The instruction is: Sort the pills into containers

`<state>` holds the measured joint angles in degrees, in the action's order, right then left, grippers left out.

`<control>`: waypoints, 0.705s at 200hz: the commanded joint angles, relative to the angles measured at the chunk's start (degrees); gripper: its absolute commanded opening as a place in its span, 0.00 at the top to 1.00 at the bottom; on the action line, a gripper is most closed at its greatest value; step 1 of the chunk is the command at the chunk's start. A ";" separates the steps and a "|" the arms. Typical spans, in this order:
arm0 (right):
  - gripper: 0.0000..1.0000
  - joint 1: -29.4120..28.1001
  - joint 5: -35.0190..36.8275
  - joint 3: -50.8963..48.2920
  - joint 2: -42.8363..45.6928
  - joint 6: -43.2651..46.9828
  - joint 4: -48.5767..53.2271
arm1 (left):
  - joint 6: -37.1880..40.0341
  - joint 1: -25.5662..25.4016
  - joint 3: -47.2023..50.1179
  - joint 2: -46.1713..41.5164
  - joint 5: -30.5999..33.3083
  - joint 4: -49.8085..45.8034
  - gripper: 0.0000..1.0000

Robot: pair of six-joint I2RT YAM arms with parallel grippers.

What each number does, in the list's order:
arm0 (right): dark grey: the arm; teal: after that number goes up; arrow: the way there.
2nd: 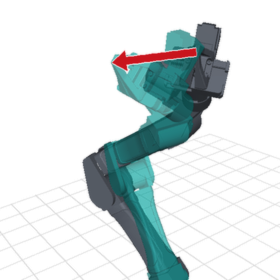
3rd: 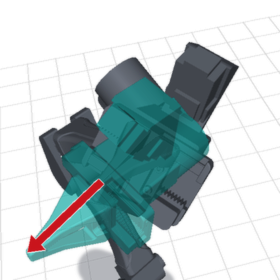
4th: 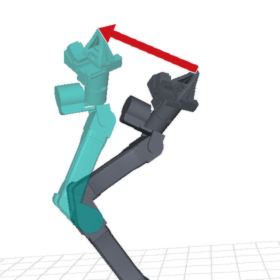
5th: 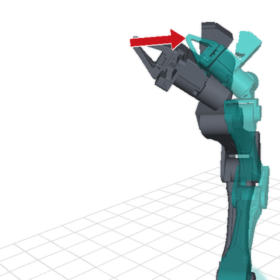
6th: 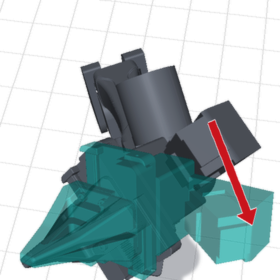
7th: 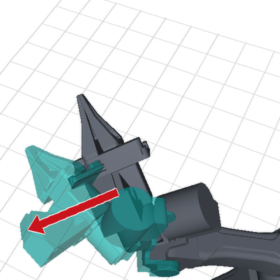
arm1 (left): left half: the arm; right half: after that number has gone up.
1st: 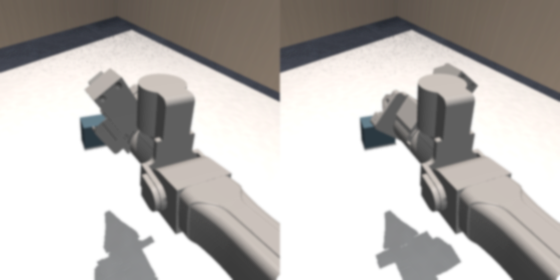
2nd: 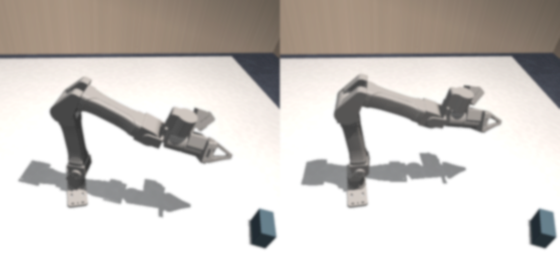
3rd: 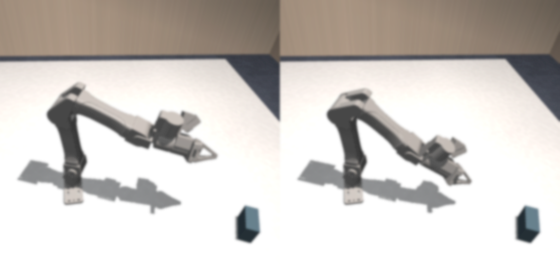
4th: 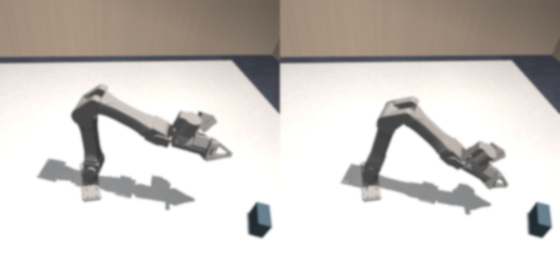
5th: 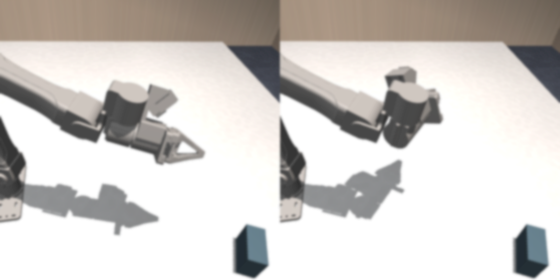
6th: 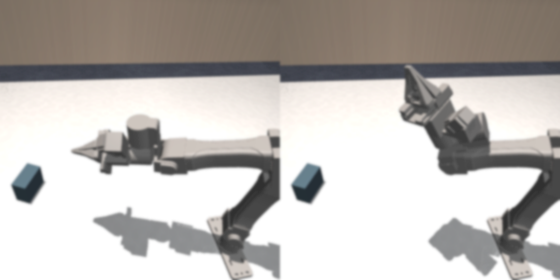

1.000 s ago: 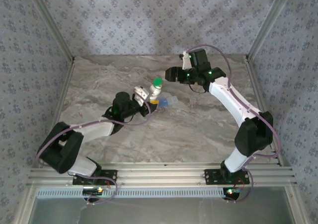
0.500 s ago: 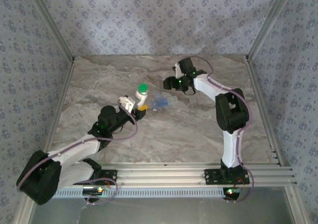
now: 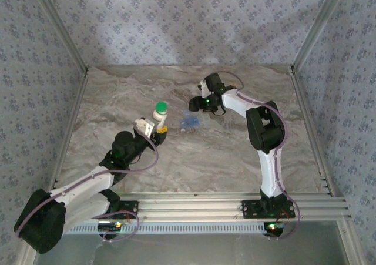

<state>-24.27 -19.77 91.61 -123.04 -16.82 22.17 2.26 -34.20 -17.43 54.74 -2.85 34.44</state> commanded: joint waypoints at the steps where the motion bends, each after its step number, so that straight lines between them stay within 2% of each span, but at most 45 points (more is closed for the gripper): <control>1: 0.30 0.39 -1.14 -2.53 1.61 1.61 1.57 | -0.73 -0.51 -0.33 0.58 1.07 0.08 1.00; 43: 0.30 0.20 -2.59 -8.08 5.59 0.35 0.66 | -2.16 -1.08 -0.61 0.37 2.27 -1.93 1.00; 102: 0.28 -2.63 -5.15 -21.32 15.94 -9.95 -9.11 | -6.42 -1.49 -2.43 1.70 2.53 -9.11 1.00; 141: 0.28 -5.45 -10.07 -22.79 16.50 -13.50 -12.74 | -10.38 -1.57 -5.31 6.25 0.73 -13.66 1.00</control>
<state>-28.29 -25.52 69.54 -107.74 -26.37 12.99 -4.56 -35.38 -18.98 58.50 -0.78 23.97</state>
